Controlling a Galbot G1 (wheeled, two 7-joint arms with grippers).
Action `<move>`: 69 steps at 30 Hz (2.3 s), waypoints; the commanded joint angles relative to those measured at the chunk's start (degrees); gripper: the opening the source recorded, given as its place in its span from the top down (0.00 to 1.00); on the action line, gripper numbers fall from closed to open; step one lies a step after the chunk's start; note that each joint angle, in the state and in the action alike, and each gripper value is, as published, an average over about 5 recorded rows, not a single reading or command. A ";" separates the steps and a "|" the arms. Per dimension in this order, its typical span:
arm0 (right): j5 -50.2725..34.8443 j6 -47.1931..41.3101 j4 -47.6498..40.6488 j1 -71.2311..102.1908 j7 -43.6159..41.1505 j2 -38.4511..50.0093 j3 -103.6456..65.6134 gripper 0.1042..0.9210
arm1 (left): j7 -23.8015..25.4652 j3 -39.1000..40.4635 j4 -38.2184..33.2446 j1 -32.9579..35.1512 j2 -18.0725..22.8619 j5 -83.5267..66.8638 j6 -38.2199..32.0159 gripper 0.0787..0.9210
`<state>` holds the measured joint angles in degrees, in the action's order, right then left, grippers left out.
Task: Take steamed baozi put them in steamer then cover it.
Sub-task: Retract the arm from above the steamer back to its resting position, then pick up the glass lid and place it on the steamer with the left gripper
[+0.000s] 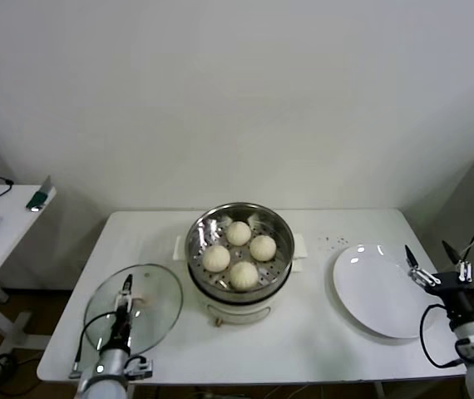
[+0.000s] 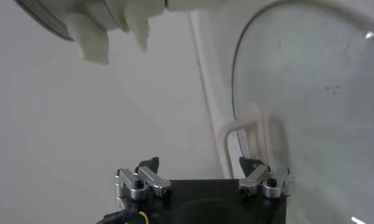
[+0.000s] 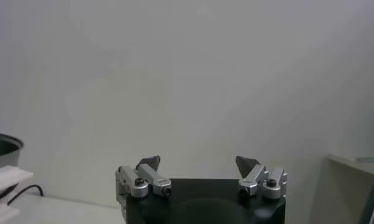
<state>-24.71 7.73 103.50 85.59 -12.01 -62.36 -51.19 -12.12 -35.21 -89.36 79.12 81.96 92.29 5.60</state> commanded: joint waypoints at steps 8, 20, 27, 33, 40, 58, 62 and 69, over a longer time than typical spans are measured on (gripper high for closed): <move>2.77 0.94 -1.51 0.87 -1.21 -1.11 -1.03 0.12 | -1.49 -0.02 5.93 -5.04 -0.74 -2.27 -1.32 0.16; 3.73 1.69 -3.79 0.11 -1.79 -1.15 -1.50 0.12 | -0.04 0.11 4.33 -3.96 -1.41 -5.73 -2.00 0.56; 4.30 2.08 -5.06 -0.68 -2.05 -0.98 -1.43 0.12 | 2.46 0.33 -2.18 -1.10 -3.02 -9.39 -1.11 0.80; 4.39 2.22 -6.13 -1.52 -1.94 -0.17 -1.41 0.12 | 4.44 0.84 -11.46 3.17 -5.72 -14.79 3.47 0.91; 5.15 2.43 -7.67 -3.19 -1.92 0.86 -0.78 0.12 | 5.65 1.06 -24.80 8.88 -11.80 -19.22 13.30 0.91; 8.78 1.99 -10.25 -9.70 -2.07 1.87 5.17 0.12 | 8.69 22.74 -36.97 -4.84 -31.32 -27.96 37.32 0.91; 10.38 1.73 -10.50 -10.93 -2.11 1.31 6.83 0.12 | 13.91 33.00 -35.36 -15.50 -31.98 -25.90 39.40 0.91; 12.26 1.71 -11.42 -12.00 -2.05 0.41 7.65 0.12 | 20.32 44.68 -28.42 -28.11 -21.98 -19.10 39.40 0.91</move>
<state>-14.75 9.44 92.84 75.56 -14.02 -61.48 -45.49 -0.09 -11.83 -121.91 71.60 55.68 68.71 39.08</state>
